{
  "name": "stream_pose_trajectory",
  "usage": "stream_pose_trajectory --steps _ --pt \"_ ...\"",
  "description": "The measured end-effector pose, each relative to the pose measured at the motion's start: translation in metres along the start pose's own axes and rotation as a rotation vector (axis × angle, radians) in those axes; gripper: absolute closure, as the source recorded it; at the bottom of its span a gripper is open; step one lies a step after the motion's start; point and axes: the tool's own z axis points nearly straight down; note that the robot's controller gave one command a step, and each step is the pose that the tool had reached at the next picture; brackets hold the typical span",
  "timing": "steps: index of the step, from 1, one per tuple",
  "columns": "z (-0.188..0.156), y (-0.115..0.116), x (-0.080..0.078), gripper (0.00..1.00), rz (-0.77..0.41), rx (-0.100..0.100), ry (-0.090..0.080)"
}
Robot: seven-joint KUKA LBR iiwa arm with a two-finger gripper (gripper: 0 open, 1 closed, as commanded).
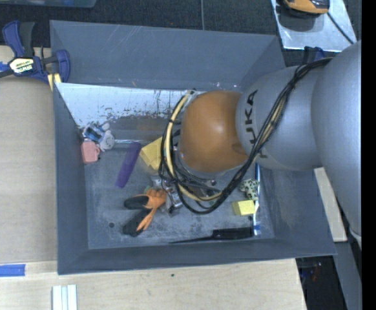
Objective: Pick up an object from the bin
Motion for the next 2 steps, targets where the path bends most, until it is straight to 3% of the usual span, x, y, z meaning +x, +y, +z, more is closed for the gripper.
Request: stream_pose_trajectory --steps 2 --pt "-0.027 0.0 -0.001 1.0 0.0 0.001 -0.005"
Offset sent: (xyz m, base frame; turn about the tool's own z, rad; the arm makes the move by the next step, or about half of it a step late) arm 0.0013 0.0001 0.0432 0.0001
